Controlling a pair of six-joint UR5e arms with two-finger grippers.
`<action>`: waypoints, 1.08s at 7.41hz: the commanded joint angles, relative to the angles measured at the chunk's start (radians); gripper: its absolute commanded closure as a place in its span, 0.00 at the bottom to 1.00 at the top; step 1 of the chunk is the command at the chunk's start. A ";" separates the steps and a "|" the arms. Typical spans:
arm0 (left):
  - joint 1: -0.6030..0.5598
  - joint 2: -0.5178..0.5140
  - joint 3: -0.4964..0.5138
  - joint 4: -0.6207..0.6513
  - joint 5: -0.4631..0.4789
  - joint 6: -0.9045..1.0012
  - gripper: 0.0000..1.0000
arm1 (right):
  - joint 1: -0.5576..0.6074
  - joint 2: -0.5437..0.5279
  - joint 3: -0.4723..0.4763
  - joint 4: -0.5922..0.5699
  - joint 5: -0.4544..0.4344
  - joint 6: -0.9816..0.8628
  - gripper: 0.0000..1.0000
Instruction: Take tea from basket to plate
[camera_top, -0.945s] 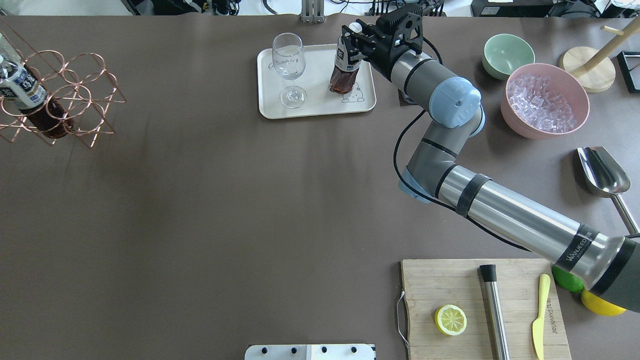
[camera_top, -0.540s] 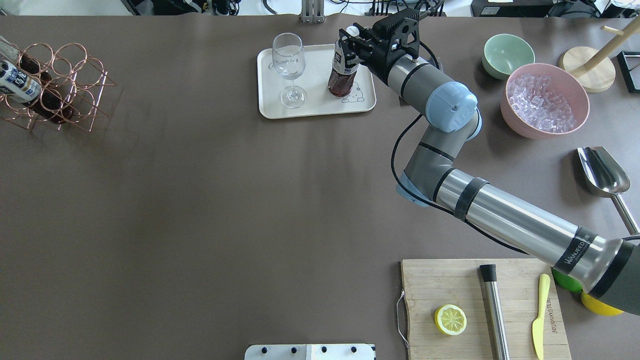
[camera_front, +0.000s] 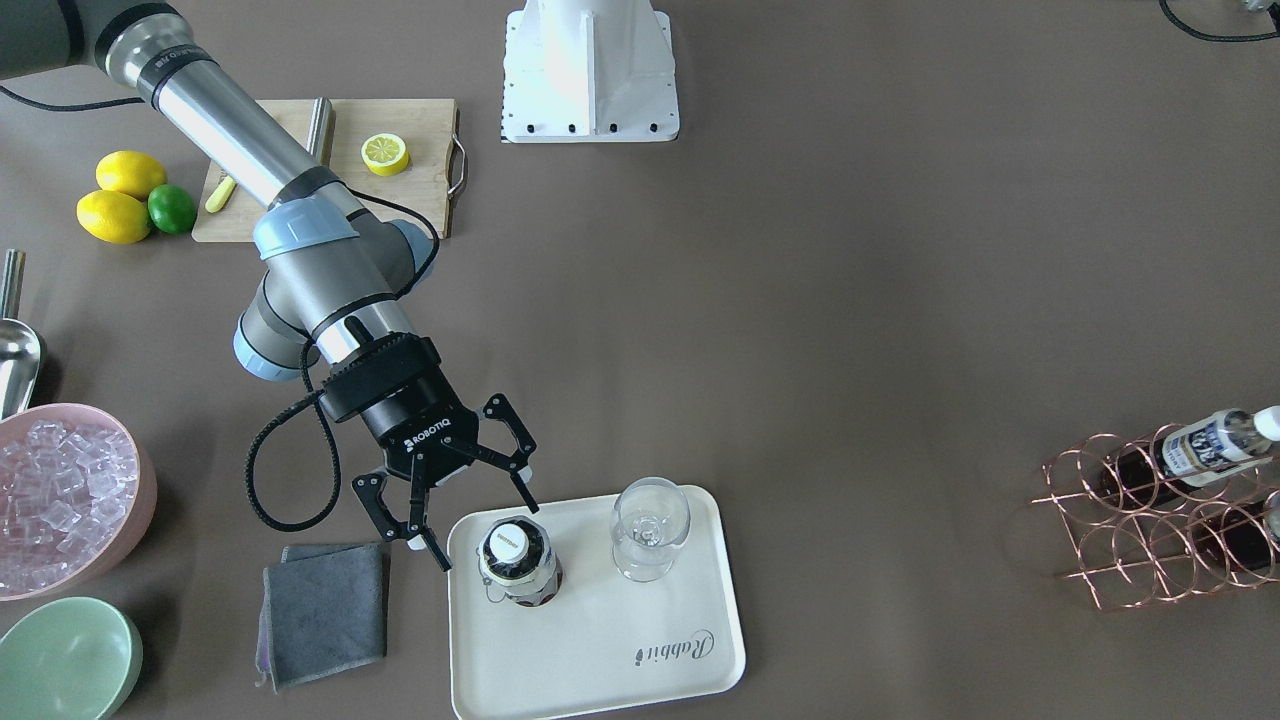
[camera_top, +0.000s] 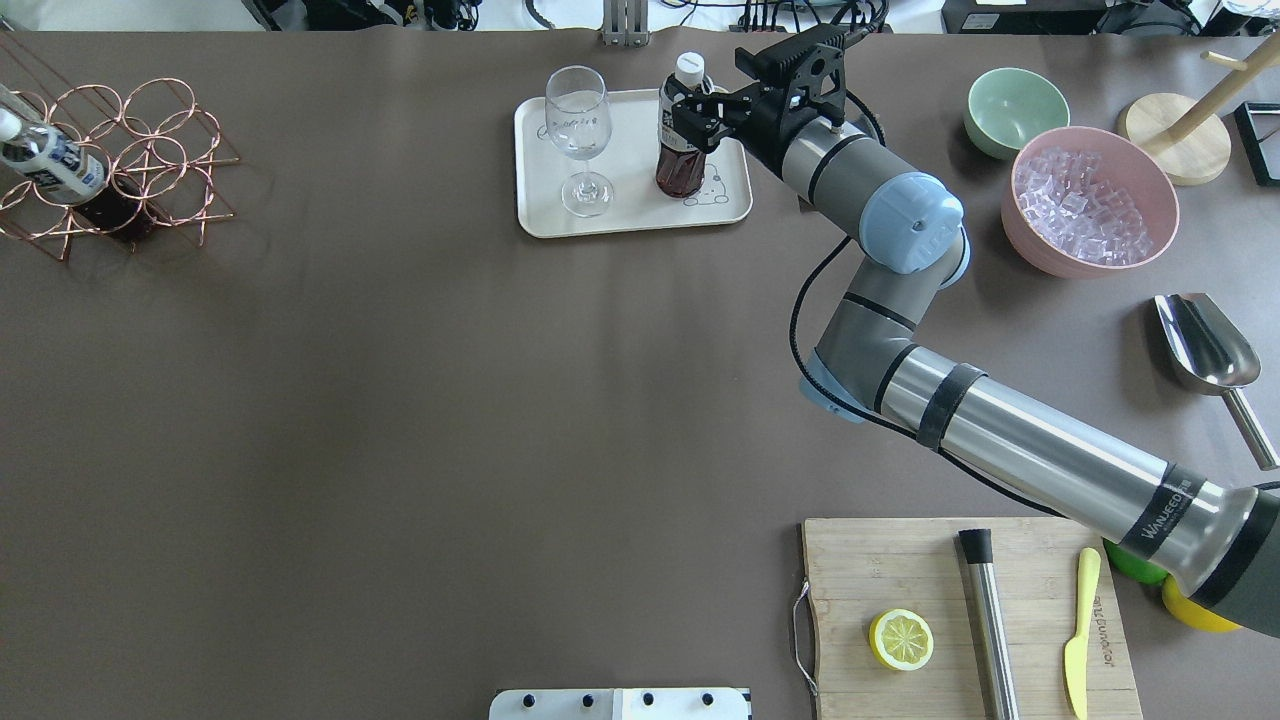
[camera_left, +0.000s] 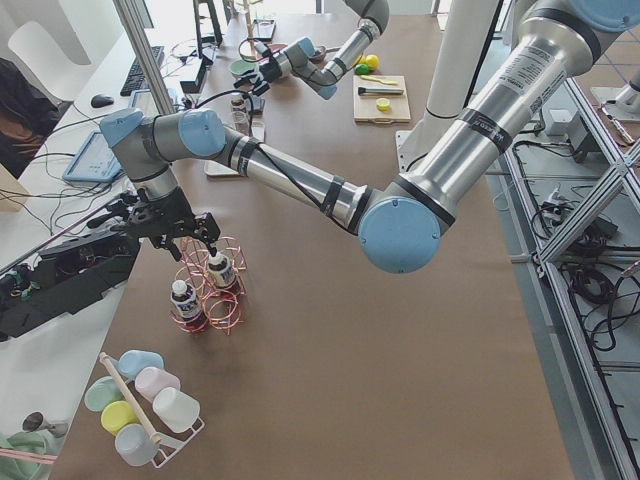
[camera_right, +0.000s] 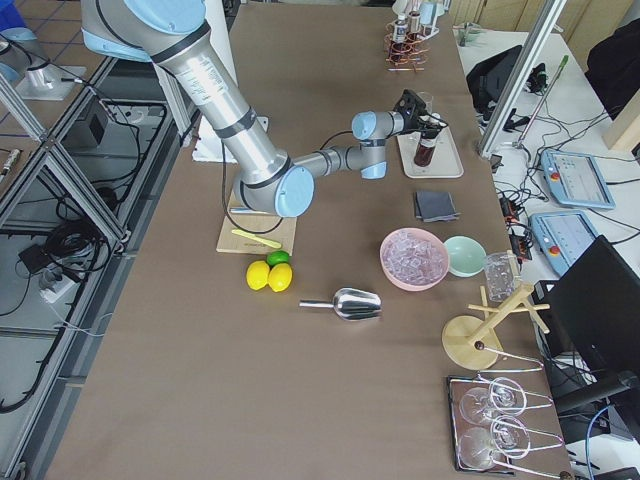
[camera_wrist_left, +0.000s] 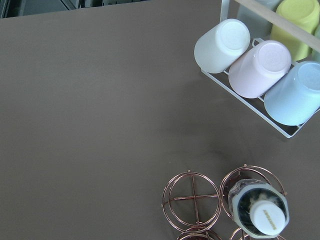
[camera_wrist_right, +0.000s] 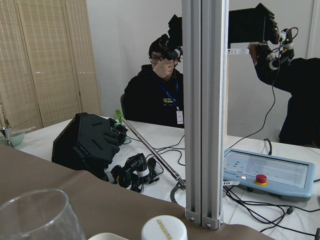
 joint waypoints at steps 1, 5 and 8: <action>-0.057 -0.002 -0.015 0.005 -0.002 0.007 0.01 | -0.008 -0.039 0.060 0.000 0.005 0.000 0.00; -0.103 0.278 -0.512 0.123 -0.010 0.104 0.01 | -0.008 -0.178 0.222 -0.020 0.128 0.001 0.00; -0.111 0.454 -0.624 0.110 -0.128 0.527 0.01 | -0.010 -0.292 0.394 -0.179 0.282 -0.005 0.00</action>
